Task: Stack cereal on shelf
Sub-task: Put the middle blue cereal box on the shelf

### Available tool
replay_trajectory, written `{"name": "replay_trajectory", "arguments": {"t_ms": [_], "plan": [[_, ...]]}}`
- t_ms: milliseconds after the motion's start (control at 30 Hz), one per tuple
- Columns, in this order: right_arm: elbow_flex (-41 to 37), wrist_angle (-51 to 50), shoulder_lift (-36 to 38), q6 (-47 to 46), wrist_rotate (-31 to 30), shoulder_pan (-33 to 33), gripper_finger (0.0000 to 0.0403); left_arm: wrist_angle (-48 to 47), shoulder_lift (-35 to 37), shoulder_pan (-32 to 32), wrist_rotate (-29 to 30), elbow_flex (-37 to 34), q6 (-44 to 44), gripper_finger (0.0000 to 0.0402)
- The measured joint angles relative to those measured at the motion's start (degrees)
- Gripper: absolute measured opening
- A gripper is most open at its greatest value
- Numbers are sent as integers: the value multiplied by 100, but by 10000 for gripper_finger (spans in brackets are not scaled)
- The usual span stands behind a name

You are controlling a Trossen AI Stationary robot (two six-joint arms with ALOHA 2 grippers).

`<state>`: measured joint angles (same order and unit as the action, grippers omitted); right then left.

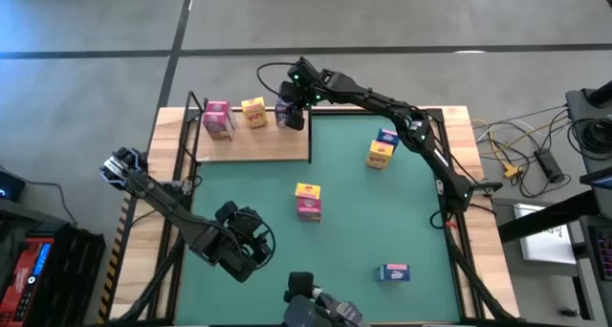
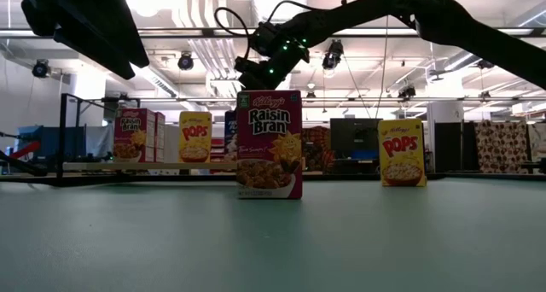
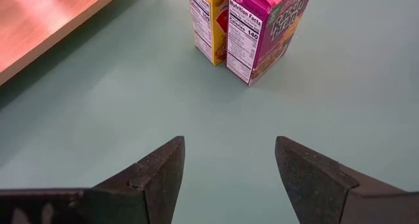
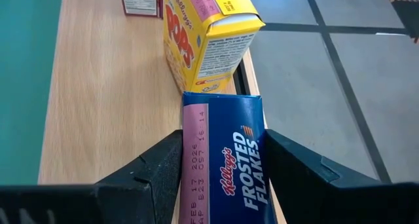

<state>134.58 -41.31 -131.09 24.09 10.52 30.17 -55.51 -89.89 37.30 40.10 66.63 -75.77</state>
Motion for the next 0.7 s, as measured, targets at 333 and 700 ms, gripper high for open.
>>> {"name": "replay_trajectory", "arguments": {"t_ms": [333, 700], "plan": [[0, 3, 0, 63, -4, 0, 194, 0, 0, 1, 0, 0, -26, 221], [0, -27, 2, -155, -7, -1, 198, -1, 0, 1, 0, 0, -26, 221]]}}
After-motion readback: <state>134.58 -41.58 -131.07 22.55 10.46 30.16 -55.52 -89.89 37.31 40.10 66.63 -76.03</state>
